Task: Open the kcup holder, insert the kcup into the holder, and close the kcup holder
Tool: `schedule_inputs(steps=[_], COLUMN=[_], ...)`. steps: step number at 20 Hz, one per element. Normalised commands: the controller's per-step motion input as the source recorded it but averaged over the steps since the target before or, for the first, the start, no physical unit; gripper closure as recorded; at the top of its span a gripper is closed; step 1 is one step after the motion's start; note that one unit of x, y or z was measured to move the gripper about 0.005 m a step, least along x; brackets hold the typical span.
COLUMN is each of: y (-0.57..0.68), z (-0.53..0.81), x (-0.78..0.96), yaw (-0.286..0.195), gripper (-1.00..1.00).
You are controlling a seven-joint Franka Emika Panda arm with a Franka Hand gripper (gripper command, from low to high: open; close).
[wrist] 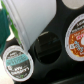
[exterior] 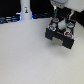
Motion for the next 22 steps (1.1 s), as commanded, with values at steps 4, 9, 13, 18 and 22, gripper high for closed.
schedule_inputs(steps=[4,9,13,18,22], y=[-0.24,-0.34,-0.36,-0.02,-0.01], z=[0.0,-0.09,-0.19,0.13,0.46], x=[-0.47,-0.38,-0.32,0.01,0.51], yaw=[-0.048,-0.016,0.0,-0.003,-0.012], gripper=[-1.0,-1.0,-1.0,-1.0,-1.0])
